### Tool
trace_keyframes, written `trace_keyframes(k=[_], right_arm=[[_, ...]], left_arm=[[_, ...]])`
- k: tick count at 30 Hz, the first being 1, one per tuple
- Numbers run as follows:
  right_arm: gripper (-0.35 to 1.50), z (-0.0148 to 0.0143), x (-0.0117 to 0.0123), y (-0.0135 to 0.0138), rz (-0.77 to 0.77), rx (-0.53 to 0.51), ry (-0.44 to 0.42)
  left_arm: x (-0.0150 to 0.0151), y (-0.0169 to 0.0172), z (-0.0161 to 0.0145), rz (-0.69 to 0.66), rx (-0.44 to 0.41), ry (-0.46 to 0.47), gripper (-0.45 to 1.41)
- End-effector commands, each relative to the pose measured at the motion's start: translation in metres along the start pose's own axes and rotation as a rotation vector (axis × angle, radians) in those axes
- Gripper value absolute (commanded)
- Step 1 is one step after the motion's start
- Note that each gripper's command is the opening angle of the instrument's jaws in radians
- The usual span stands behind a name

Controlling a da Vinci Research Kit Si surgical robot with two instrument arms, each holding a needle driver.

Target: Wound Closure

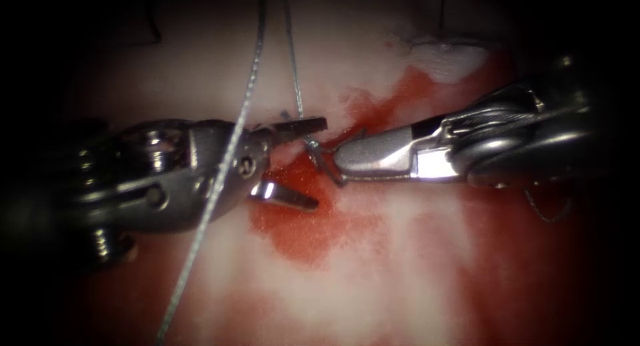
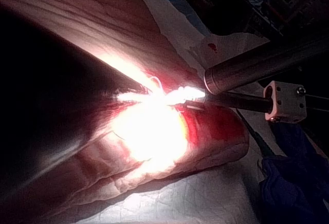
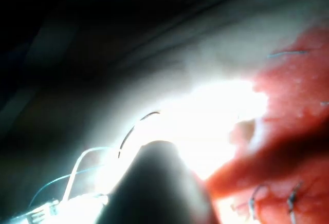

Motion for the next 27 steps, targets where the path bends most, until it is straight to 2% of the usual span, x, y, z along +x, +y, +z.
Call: trace_keyframes(k=[1, 2, 3, 6, 7, 10, 12, 14, 19, 20, 21, 22, 23, 25, 27], right_arm=[[-0.35, 0.0009, 0.0006, -0.0012, -0.005, 0.006, 0.0], [-0.35, 0.0009, 0.0006, -0.0012, -0.005, 0.006, 0.0], [-0.35, 0.0009, 0.0006, -0.0012, -0.005, 0.006, 0.0], [-0.35, 0.0009, 0.0006, -0.0012, -0.005, 0.006, 0.0], [-0.35, 0.0009, 0.0006, -0.0012, -0.005, 0.006, 0.0], [-0.35, 0.0009, 0.0006, -0.0012, -0.005, 0.006, 0.001], [-0.35, 0.0009, 0.0006, -0.0012, -0.005, 0.006, 0.0], [-0.35, 0.0009, 0.0006, -0.0012, -0.005, 0.006, 0.0], [-0.35, 0.0009, 0.0006, -0.0012, -0.005, 0.006, 0.0], [-0.35, 0.0009, 0.0006, -0.0012, 0.001, 0.006, 0.001], [-0.35, 0.0009, 0.0006, -0.0013, -0.027, 0.006, 0.003], [-0.06, 0.0009, 0.0005, -0.0015, -0.148, 0.021, 0.0], [0.63, 0.0009, 0.0003, -0.0016, -0.236, 0.021, -0.003], [0.96, 0.0008, 0.0, -0.0016, -0.295, 0.022, -0.007], [1.13, 0.0006, -0.0004, -0.0016, -0.294, 0.022, -0.011]], left_arm=[[-0.0007, 0.001, 0.0004, 0.006, 0.003, -0.006, 0.24], [-0.0007, 0.001, 0.0004, 0.006, 0.003, -0.006, 0.24], [-0.0007, 0.0009, 0.0004, -0.015, 0.002, -0.004, 0.07], [-0.0007, 0.0009, 0.0002, -0.03, 0.005, 0.001, -0.01], [-0.0008, 0.0008, 0.0002, -0.041, 0.011, 0.004, -0.11], [-0.001, 0.0008, 0.0001, -0.058, 0.007, 0.01, -0.26], [-0.0011, 0.0009, -0.0001, -0.059, 0.002, 0.013, -0.21], [-0.0013, 0.0008, -0.0004, -0.12, 0.003, 0.021, -0.45], [-0.0013, 0.0009, -0.0005, -0.189, 0.016, 0.048, -0.45], [-0.0014, 0.001, -0.0006, -0.226, 0.019, 0.052, -0.45], [-0.0015, 0.001, -0.0008, -0.425, 0.029, 0.072, -0.45], [-0.0018, 0.0009, -0.001, -0.584, 0.045, 0.089, -0.45], [-0.002, 0.0007, -0.0009, -0.673, 0.065, 0.086, -0.45], [-0.002, 0.0006, -0.0008, -0.814, 0.086, 0.066, -0.45], [-0.0019, 0.0006, -0.0009, -0.954, 0.099, 0.047, -0.45]])
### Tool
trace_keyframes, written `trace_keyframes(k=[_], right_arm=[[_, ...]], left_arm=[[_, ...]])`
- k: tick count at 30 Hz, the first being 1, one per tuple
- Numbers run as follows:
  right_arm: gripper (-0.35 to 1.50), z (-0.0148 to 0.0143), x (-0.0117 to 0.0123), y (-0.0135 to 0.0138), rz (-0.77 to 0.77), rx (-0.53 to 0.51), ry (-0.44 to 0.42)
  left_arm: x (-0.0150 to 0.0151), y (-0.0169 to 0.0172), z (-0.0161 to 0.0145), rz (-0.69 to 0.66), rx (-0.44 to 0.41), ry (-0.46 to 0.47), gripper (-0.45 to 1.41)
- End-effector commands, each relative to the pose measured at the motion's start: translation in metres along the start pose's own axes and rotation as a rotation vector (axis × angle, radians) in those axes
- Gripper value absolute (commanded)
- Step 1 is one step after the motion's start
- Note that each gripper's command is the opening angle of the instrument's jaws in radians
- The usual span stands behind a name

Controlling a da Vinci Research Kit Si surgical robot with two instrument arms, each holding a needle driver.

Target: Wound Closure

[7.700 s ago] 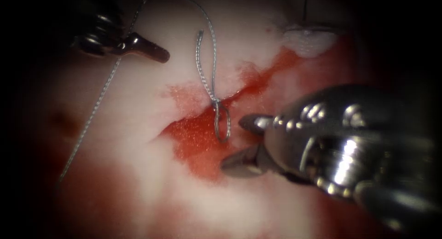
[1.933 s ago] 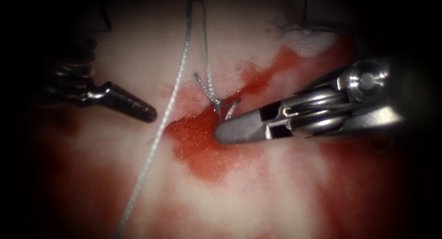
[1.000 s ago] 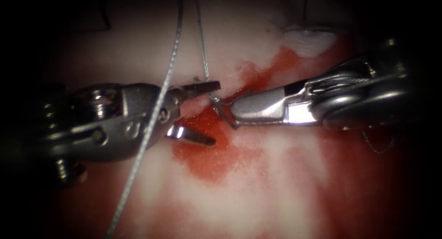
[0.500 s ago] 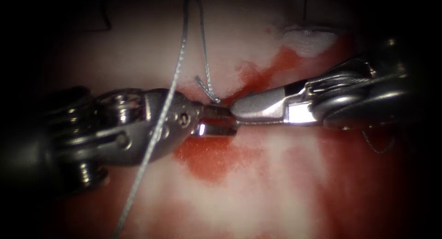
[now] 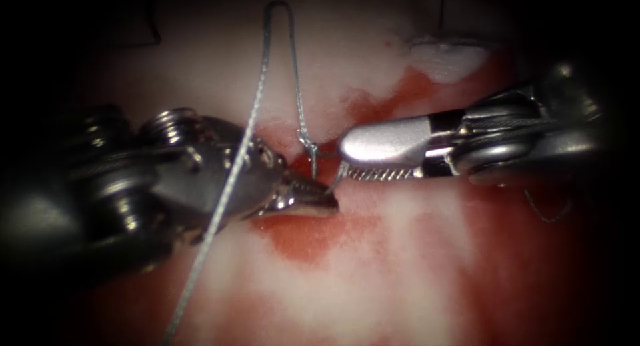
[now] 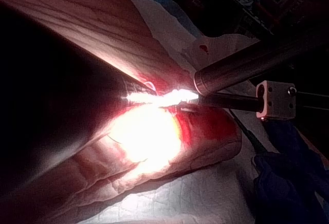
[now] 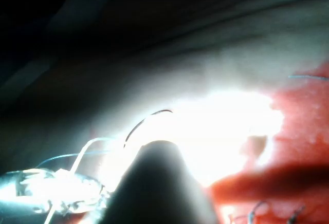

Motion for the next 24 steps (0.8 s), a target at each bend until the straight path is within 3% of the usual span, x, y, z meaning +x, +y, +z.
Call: trace_keyframes(k=[1, 4, 6, 16, 20, 22, 23, 24], right_arm=[[1.15, 0.0006, 0.0004, -0.0012, -0.003, 0.007, -0.006], [1.0, -0.0006, -0.0006, -0.0019, -0.008, 0.012, -0.025], [1.05, -0.0013, -0.001, -0.0022, -0.005, 0.014, -0.035], [1.05, -0.0024, -0.0013, -0.0022, -0.035, 0.018, -0.05], [0.96, -0.0025, -0.0012, -0.0023, -0.242, 0.017, -0.03], [0.88, -0.0027, -0.0012, -0.0023, -0.408, -0.005, 0.024], [0.86, -0.0028, -0.0012, -0.0022, -0.542, -0.051, 0.108], [0.86, -0.0028, -0.0012, -0.0022, -0.542, -0.051, 0.108]], left_arm=[[-0.0012, 0.0002, -0.0001, -0.076, 0.018, -0.014, -0.45], [-0.0013, 0.0007, -0.0009, -0.351, 0.142, -0.079, -0.45], [-0.0012, 0.001, -0.0011, -0.474, 0.221, -0.096, -0.45], [-0.0014, 0.0012, -0.0019, -0.574, 0.346, -0.109, -0.45], [-0.001, 0.0019, -0.0027, -0.564, 0.346, -0.105, -0.45], [-0.0008, 0.0025, -0.004, -0.544, 0.319, -0.071, -0.45], [-0.001, 0.0028, -0.0049, -0.502, 0.286, -0.071, -0.45], [-0.001, 0.0028, -0.0049, -0.502, 0.286, -0.071, -0.45]])
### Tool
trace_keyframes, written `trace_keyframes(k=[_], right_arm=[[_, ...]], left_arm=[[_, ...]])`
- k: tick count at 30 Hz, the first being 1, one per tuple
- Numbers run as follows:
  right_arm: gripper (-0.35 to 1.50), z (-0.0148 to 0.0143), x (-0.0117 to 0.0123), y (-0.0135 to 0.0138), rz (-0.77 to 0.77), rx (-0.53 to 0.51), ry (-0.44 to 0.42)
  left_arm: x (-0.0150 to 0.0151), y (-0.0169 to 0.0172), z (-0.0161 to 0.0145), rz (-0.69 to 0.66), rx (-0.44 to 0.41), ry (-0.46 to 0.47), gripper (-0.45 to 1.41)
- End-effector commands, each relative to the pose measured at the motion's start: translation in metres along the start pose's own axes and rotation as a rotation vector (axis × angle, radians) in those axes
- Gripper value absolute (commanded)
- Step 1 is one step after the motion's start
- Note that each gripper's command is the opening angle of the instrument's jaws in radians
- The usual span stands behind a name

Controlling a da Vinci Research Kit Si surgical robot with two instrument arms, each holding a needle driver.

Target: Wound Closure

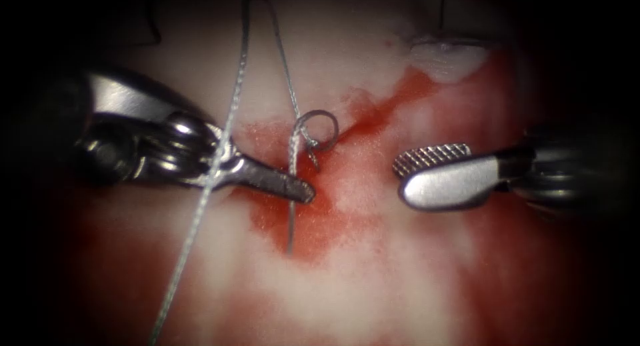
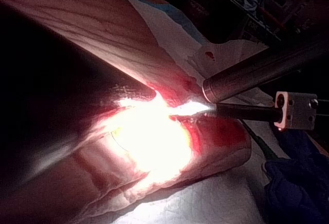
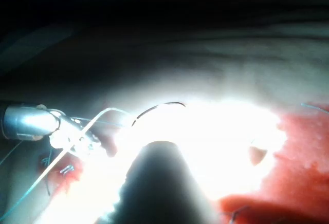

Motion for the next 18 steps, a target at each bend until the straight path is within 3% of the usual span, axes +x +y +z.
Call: trace_keyframes(k=[1, 6, 9, 14, 18], right_arm=[[0.86, 0.001, 0.0004, -0.0004, -0.191, -0.067, 0.066], [0.83, 0.0015, 0.0, 0.0002, -0.541, -0.172, 0.109], [0.58, 0.0024, 0.0, 0.0011, -0.692, -0.25, 0.111], [0.63, 0.0039, -0.0017, 0.0027, -0.744, -0.32, 0.001], [0.64, 0.0054, -0.0018, 0.004, -0.753, -0.36, -0.021]], left_arm=[[-0.0016, -0.0008, -0.0006, 0.031, -0.026, -0.02, -0.45], [-0.0033, -0.0013, -0.0012, 0.256, -0.176, -0.063, -0.45], [-0.0042, -0.0019, -0.0014, 0.413, -0.286, -0.097, -0.45], [-0.0058, -0.0037, -0.0026, 0.559, -0.419, -0.139, -0.45], [-0.0062, -0.0046, -0.003, 0.595, -0.491, -0.152, -0.45]])
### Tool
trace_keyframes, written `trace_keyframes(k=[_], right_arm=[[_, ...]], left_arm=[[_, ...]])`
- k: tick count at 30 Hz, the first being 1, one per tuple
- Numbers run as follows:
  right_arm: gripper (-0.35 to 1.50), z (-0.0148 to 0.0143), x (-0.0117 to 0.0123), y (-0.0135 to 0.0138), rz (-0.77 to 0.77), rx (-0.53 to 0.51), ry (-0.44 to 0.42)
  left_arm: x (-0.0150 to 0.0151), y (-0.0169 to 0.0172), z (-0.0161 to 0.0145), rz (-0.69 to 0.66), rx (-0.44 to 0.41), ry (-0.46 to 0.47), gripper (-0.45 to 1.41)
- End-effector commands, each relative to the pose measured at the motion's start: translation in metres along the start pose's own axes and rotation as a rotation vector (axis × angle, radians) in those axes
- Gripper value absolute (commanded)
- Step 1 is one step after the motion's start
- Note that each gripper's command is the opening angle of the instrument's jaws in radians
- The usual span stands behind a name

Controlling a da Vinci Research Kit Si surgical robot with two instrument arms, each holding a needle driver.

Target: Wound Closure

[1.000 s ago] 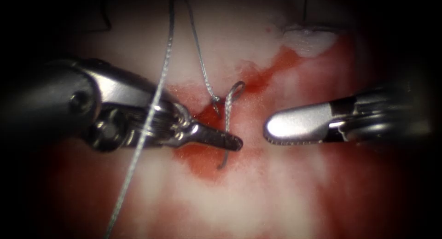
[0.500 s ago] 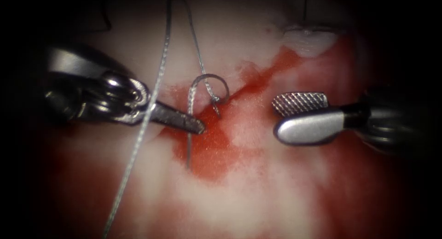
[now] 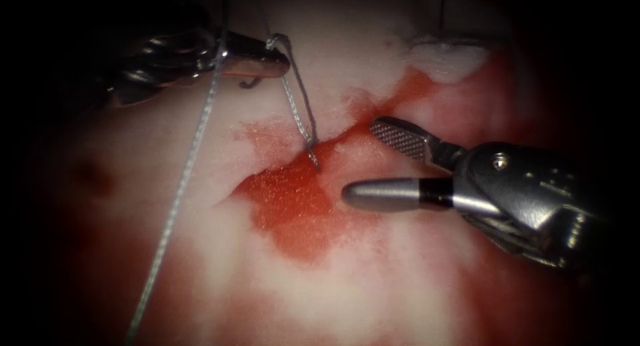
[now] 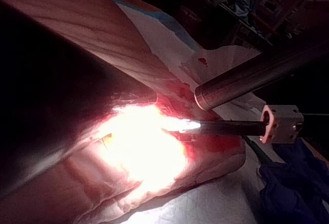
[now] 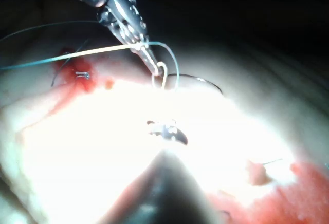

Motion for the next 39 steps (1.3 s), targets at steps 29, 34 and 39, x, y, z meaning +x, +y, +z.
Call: trace_keyframes(k=[29, 34, 39], right_arm=[[1.06, 0.0074, 0.0049, 0.0008, -0.121, 0.072, 0.026], [1.06, 0.0084, 0.0046, 0.0008, -0.126, 0.06, 0.03], [1.06, 0.0092, 0.0041, 0.0008, -0.135, 0.061, 0.031]], left_arm=[[-0.0017, -0.0008, 0.0, 0.043, 0.004, 0.009, -0.45], [-0.0017, -0.001, 0.0001, 0.041, 0.011, 0.01, -0.45], [-0.0017, -0.001, 0.0, 0.041, 0.011, 0.01, -0.45]])
